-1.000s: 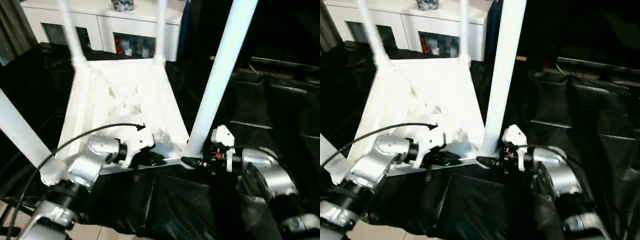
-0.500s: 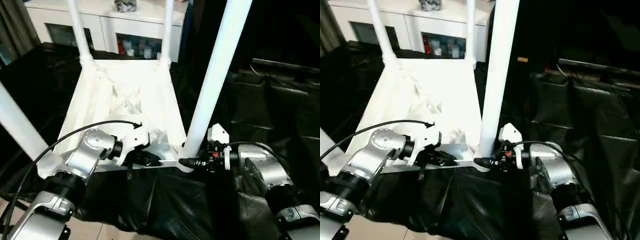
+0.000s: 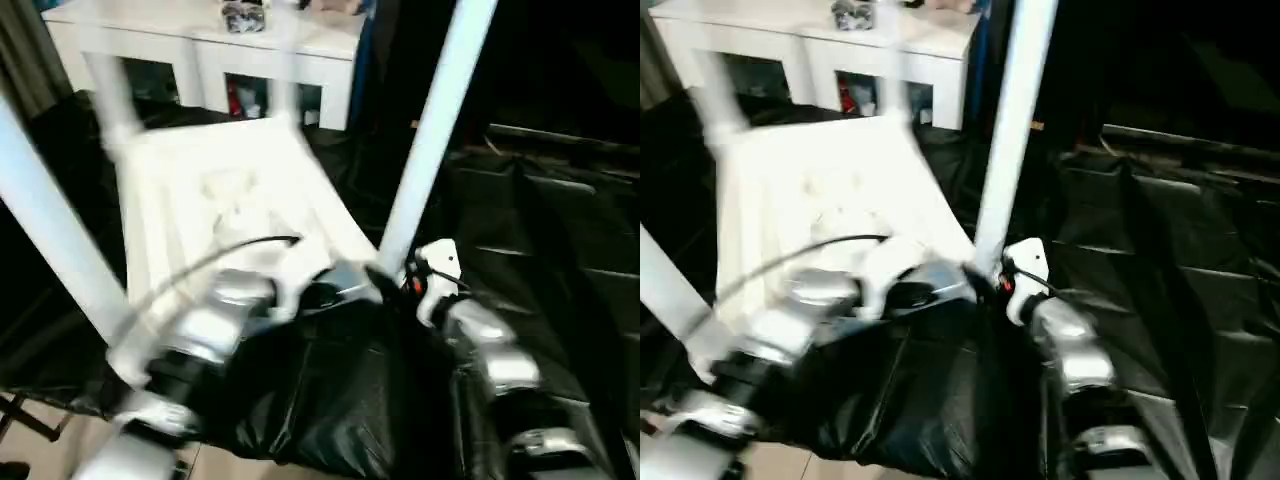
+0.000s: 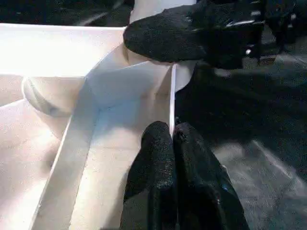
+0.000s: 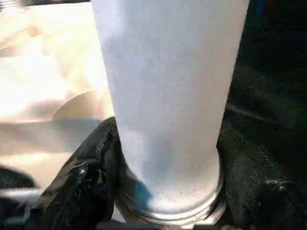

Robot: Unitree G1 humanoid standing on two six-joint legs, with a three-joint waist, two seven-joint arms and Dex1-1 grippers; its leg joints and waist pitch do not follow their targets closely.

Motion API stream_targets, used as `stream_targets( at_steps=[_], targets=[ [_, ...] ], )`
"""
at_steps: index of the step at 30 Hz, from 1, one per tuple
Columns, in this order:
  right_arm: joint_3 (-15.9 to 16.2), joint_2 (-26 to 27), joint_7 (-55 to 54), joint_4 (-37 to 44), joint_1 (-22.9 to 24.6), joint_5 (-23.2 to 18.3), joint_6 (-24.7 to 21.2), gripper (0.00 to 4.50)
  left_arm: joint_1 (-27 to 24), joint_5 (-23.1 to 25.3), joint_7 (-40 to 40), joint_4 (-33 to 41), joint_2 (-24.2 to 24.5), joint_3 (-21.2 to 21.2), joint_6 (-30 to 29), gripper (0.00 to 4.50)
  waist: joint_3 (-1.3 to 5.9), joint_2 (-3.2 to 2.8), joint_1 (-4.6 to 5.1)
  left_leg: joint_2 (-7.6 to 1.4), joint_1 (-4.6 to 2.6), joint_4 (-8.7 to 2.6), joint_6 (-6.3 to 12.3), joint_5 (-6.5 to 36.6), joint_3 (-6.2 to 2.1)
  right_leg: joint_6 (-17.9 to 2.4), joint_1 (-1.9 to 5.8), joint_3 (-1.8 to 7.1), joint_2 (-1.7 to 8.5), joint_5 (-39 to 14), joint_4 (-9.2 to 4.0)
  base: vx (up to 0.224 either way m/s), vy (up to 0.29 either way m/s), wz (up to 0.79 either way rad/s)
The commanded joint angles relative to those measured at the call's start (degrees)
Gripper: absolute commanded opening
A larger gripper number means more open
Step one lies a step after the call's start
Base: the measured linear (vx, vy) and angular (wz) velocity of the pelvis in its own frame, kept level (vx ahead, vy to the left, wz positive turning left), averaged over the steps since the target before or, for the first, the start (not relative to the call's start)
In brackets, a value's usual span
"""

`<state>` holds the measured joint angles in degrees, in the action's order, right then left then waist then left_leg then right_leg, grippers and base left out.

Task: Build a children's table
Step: Rotate leg to tighten

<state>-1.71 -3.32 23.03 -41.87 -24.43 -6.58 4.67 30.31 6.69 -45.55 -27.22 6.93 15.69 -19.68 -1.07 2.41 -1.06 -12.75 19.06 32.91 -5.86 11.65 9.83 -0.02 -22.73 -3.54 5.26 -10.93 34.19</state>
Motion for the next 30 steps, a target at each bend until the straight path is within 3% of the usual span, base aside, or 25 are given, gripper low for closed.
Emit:
stream_targets(
  at_steps=[1, 3, 5, 8, 9, 14, 16, 18, 22, 25, 28, 29, 30],
  targets=[
    [4.55, 3.69, -0.37, -3.08, 0.57, 2.90, -1.78, 2.63, -1.74, 0.02, 1.17, -2.54, -4.24, 4.41, -1.00, 0.00, 1.48, -0.06, 0.10, -0.04, 0.68, -4.65, 0.63, 19.93, 0.08, -6.32, 1.28, 1.74, 1.95, -25.21, -5.64, 0.000, 0.000, 0.00],
    [5.89, 4.63, -0.13, -2.21, 0.58, 3.82, -0.52, 2.63, -1.73, 0.15, 2.04, -2.46, -4.97, 4.42, -1.10, 0.00, 1.44, 0.01, 0.08, -0.09, 0.68, -4.72, 0.74, 20.21, 0.08, -6.13, 1.21, 1.72, 1.88, -24.54, -5.68, 0.000, 0.000, 0.00],
    [5.36, 4.05, 0.89, -1.41, 0.85, 3.33, 1.29, 3.18, -1.99, 0.26, 1.63, -1.81, -4.50, 4.20, -1.01, 0.00, 1.49, 0.09, 0.07, -0.05, 0.79, -4.75, 0.99, 20.56, 0.07, -5.94, 1.27, 1.74, 1.95, -24.78, -5.72, 0.000, 0.000, 0.00],
    [4.05, 2.58, 3.48, -0.12, 1.23, 1.48, 2.16, 3.35, -2.35, 0.34, 0.55, -1.05, -3.08, 4.08, -0.31, 0.00, 1.54, 0.23, 0.09, -0.07, 0.99, -4.74, 1.54, 20.08, 0.12, -5.97, 1.33, 1.79, 1.96, -24.26, -5.70, 0.000, 0.000, 0.00],
    [4.11, 1.01, 5.63, 1.31, 1.74, 1.15, 2.53, 3.61, -2.42, 0.29, 0.22, -0.93, -2.33, 3.80, -0.10, 0.00, 1.55, 0.25, -0.01, -0.07, 1.07, -4.73, 1.86, 19.62, 0.16, -6.05, 1.38, 1.82, 1.95, -23.73, -5.70, 0.000, 0.000, 0.00],
    [3.10, -6.70, 15.24, 10.70, 5.70, -2.61, 0.37, 3.93, -2.72, 0.47, -0.83, -1.03, 0.66, 2.73, 1.37, 0.00, 1.92, 0.68, -0.96, -0.21, 1.20, -4.21, 4.04, 12.97, 0.69, -8.93, 1.95, 2.11, 1.75, -13.13, -4.64, 0.000, 0.000, 0.00],
    [1.81, -10.55, 19.57, 15.55, 8.04, -5.52, -1.74, 4.16, -3.09, 0.45, -1.47, -0.69, 1.61, 2.41, 1.80, 0.00, 1.93, 1.28, -1.50, -0.23, 1.21, -3.91, 5.76, 10.26, 0.97, -10.10, 2.23, 2.11, 1.69, -9.90, -4.32, 0.000, 0.000, 0.00],
    [1.29, -12.46, 21.64, 17.61, 9.32, -6.78, -2.37, 4.30, -3.45, 0.42, -1.70, -0.29, 1.98, 2.32, 1.87, 0.00, 1.89, 1.30, -1.89, -0.28, 1.54, -3.89, 6.42, 8.88, 0.86, -9.74, 2.54, 2.05, 1.91, -9.66, -4.18, 0.000, 0.000, 0.00],
    [1.29, -18.06, 28.93, 24.29, 13.84, -9.55, -6.06, 4.30, -4.85, 0.00, -2.45, 1.59, 3.00, 2.33, 2.44, 0.00, 1.49, 1.37, -2.04, -0.41, 1.43, -4.21, 5.58, 12.18, 0.72, -7.98, 2.24, 1.96, 2.12, -17.74, -5.07, 0.000, 0.000, 0.00],
    [3.07, -22.18, 35.79, 30.80, 17.74, -13.00, -12.35, 4.30, -6.42, -1.19, -0.83, 3.29, 2.35, 1.10, 5.99, 0.00, 1.41, 1.28, -2.18, -0.45, 1.70, -4.49, 5.29, 13.82, 0.43, -6.90, 2.23, 1.90, 1.96, -19.45, -5.27, 0.000, 0.000, 0.00],
    [3.96, -22.85, 37.12, 32.10, 18.26, -13.36, -13.40, 4.30, -7.14, -3.49, -0.22, 5.44, 1.15, -0.71, 6.47, 0.00, 1.43, 1.46, -1.97, -0.41, 1.93, -4.47, 4.81, 14.03, 0.31, -6.25, 2.22, 1.81, 2.14, -21.06, -5.39, 0.000, 0.000, 0.00],
    [4.08, -22.84, 37.24, 32.20, 18.20, -13.44, -13.60, 4.30, -7.25, -3.99, -0.30, 5.92, 0.95, -1.06, 6.24, 0.00, 1.46, 1.42, -1.99, -0.45, 1.71, -4.42, 4.67, 14.11, 0.37, -6.40, 2.04, 1.84, 2.16, -21.22, -5.38, 0.000, 0.000, 0.00],
    [4.34, -22.40, 37.20, 32.32, 17.48, -14.00, -14.13, 4.33, -8.39, -6.22, -0.53, 9.47, 0.16, -2.33, 4.87, 0.43, 1.60, 1.22, -2.05, -0.59, 1.56, -4.40, 4.43, 13.70, 0.35, -7.18, 1.98, 1.89, 2.24, -20.18, -5.20, 0.000, 0.000, 0.00]
  ],
)
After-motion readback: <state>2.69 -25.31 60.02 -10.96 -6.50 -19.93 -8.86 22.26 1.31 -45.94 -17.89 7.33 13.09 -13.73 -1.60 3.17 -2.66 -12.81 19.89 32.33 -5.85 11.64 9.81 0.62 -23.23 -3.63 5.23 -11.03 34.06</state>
